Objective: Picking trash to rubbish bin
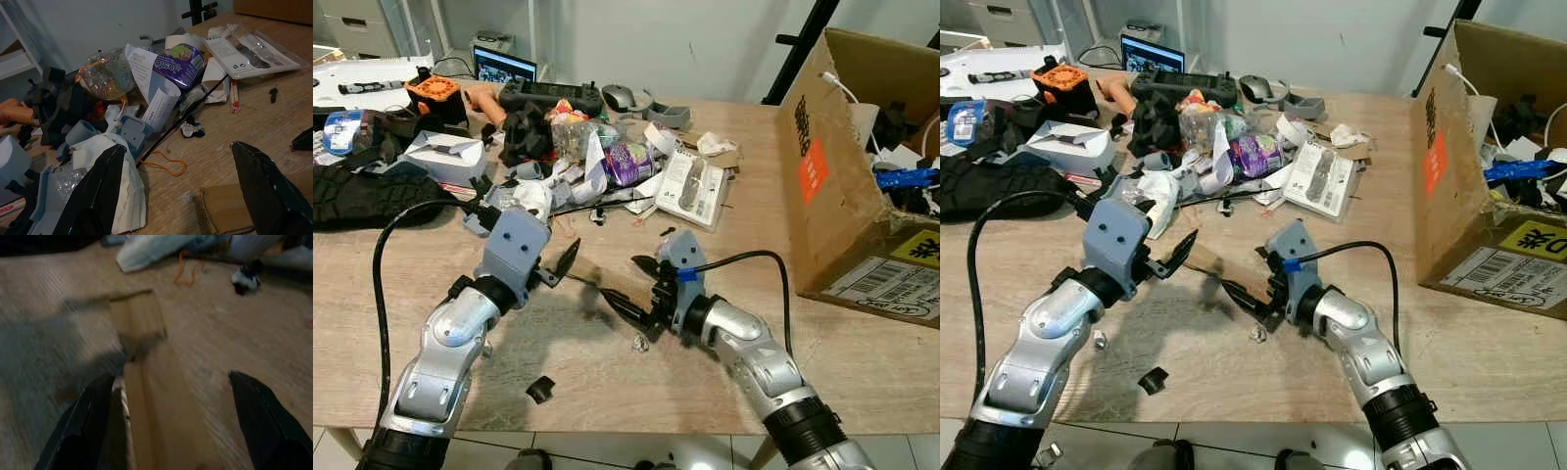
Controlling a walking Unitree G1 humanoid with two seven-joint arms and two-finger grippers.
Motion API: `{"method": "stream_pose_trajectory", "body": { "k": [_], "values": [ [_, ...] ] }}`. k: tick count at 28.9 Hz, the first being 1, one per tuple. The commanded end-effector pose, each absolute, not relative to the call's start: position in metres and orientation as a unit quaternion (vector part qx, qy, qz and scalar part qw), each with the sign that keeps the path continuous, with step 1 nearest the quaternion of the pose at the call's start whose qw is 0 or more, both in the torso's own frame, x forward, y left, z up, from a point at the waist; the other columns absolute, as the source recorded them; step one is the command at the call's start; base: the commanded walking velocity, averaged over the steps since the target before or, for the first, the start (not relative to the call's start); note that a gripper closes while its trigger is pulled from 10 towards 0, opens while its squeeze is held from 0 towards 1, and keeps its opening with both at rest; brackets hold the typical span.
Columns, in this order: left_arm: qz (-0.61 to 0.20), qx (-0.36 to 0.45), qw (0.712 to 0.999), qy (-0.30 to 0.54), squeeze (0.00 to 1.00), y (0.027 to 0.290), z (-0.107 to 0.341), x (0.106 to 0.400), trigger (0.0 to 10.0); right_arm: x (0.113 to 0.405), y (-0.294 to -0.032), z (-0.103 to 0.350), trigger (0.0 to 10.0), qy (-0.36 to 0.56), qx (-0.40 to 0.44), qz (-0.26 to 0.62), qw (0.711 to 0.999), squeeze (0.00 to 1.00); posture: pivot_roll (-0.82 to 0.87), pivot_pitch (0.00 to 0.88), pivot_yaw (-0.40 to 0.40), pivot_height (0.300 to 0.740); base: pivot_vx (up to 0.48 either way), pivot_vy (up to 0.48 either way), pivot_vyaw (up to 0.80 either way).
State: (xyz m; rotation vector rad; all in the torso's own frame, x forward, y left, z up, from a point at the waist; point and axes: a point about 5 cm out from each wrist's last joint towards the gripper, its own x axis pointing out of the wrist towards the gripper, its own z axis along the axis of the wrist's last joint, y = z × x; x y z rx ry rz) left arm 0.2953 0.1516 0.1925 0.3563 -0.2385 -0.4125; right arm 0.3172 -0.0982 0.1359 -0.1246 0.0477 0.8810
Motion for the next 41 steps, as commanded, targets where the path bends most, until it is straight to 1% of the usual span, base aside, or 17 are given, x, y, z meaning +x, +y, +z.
{"method": "stream_pose_trajectory", "body": {
  "k": [1,6,7,12,17,19,20,23,27,29,31,33,35,38,39,40,41],
  "values": [
    [-0.207,0.184,0.955,-0.108,0.0,0.152,0.19,0.293,10.0,0.311,-0.101,0.113,10.0,0.085,-0.073,0.433,0.894,0.0,0.06,0.213,-0.047,0.74,0.0,0.0,0.0],
    [-0.208,0.185,0.954,-0.109,0.0,0.15,0.191,0.295,10.0,0.31,-0.106,0.105,10.0,0.115,-0.074,0.431,0.892,0.0,0.06,0.205,-0.05,0.74,0.0,0.0,0.0],
    [-0.208,0.183,0.955,-0.11,0.0,0.149,0.191,0.295,10.0,0.311,-0.106,0.106,0.0,0.112,-0.072,0.432,0.892,0.0,0.05,0.202,-0.047,0.74,0.0,0.0,0.0],
    [-0.209,0.183,0.954,-0.114,0.0,0.146,0.191,0.296,10.0,0.318,-0.109,0.115,0.0,0.091,-0.067,0.427,0.897,0.0,0.05,0.204,-0.052,0.74,0.0,0.0,0.0],
    [-0.207,0.18,0.955,-0.116,0.0,0.146,0.191,0.294,10.0,0.321,-0.108,0.126,0.0,0.065,-0.059,0.419,0.903,0.0,0.05,0.176,-0.049,0.74,0.0,0.0,0.0],
    [-0.208,0.182,0.954,-0.117,0.0,0.144,0.191,0.296,10.0,0.33,-0.107,0.148,0.0,0.009,-0.04,0.406,0.913,0.0,0.05,0.193,-0.049,0.74,0.0,0.0,0.0],
    [-0.208,0.18,0.954,-0.118,0.0,0.143,0.191,0.296,10.0,0.331,-0.107,0.156,0.0,-0.008,-0.033,0.406,0.913,0.0,0.05,0.171,-0.047,0.74,0.0,0.0,0.0],
    [-0.209,0.178,0.954,-0.119,0.0,0.143,0.192,0.295,10.0,0.331,-0.106,0.162,0.0,-0.022,-0.027,0.407,0.913,0.0,0.05,0.171,-0.047,0.74,0.0,0.0,0.0],
    [-0.209,0.18,0.953,-0.124,0.0,0.141,0.192,0.298,10.0,0.335,-0.106,0.183,0.0,-0.067,-0.017,0.411,0.909,0.0,0.05,0.187,-0.05,0.74,0.0,0.0,0.0],
    [-0.207,0.178,0.954,-0.126,0.0,0.141,0.193,0.297,10.0,0.334,-0.106,0.195,0.0,-0.093,-0.015,0.415,0.905,0.0,0.05,0.164,-0.046,0.74,0.0,0.0,0.0],
    [-0.208,0.175,0.954,-0.13,0.0,0.14,0.195,0.296,10.0,0.333,-0.106,0.218,0.0,-0.146,-0.01,0.419,0.896,0.0,0.05,0.164,-0.046,0.74,0.0,0.0,0.0],
    [-0.207,0.177,0.953,-0.131,0.0,0.14,0.195,0.298,10.0,0.339,-0.118,0.249,0.0,-0.211,-0.013,0.385,0.898,0.0,0.05,0.179,-0.049,0.74,0.0,0.0,0.0],
    [-0.205,0.175,0.954,-0.132,0.0,0.14,0.195,0.298,10.0,0.345,-0.135,0.274,0.0,-0.258,-0.011,0.335,0.906,0.0,0.04,0.163,-0.043,0.74,0.0,0.0,0.0],
    [-0.208,0.175,0.953,-0.132,0.0,0.14,0.195,0.297,10.0,0.35,-0.151,0.283,0.0,-0.264,-0.005,0.299,0.917,0.0,0.04,0.163,-0.043,0.74,0.0,0.0,0.0],
    [-0.209,0.176,0.953,-0.132,0.0,0.139,0.194,0.298,10.0,0.355,-0.157,0.279,0.0,-0.244,-0.007,0.291,0.925,0.0,0.04,0.174,-0.051,0.74,0.0,0.0,0.0],
    [-0.208,0.177,0.953,-0.131,0.0,0.139,0.194,0.298,10.0,0.359,-0.159,0.265,8.9,-0.195,-0.025,0.292,0.936,0.0,0.04,0.175,-0.052,0.74,0.0,0.0,0.0],
    [-0.206,0.175,0.954,-0.131,0.0,0.139,0.193,0.298,10.0,0.36,-0.16,0.249,10.0,-0.152,-0.048,0.298,0.941,0.0,0.04,0.168,-0.051,0.74,0.0,0.0,0.0]
  ]
}}
